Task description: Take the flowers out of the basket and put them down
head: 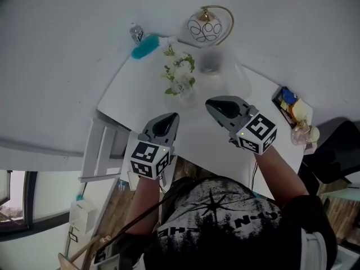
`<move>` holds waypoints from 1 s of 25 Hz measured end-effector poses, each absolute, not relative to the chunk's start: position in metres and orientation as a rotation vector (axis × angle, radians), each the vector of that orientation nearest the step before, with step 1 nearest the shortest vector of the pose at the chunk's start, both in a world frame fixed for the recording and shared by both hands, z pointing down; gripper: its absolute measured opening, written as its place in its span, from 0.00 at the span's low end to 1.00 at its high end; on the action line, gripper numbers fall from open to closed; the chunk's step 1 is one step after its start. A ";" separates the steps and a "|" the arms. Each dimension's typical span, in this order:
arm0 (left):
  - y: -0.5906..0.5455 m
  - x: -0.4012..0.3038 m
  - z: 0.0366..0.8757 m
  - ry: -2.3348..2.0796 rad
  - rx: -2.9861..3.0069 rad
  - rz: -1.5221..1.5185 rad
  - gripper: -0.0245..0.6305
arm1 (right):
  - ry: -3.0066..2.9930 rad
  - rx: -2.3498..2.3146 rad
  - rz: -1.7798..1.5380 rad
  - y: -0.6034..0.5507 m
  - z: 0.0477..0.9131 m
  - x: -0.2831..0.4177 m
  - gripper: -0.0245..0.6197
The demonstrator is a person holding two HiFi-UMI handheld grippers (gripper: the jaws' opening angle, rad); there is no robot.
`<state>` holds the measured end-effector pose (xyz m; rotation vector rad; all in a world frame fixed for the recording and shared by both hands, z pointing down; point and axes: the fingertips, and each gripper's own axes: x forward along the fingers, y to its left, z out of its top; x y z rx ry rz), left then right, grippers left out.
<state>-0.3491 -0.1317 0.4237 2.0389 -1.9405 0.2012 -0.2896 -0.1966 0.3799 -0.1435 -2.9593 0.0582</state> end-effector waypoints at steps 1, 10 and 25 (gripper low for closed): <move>-0.134 -0.354 0.422 -1.933 2.045 0.199 0.05 | -2.950 -0.138 0.033 -0.200 0.376 -0.294 0.07; -0.150 -0.374 0.419 -1.843 2.098 0.221 0.05 | -2.783 -0.146 -0.159 -0.234 0.376 -0.329 0.07; -0.165 -0.397 0.429 -1.757 2.113 0.246 0.05 | -2.374 -0.323 -0.255 -0.288 0.477 -0.379 0.31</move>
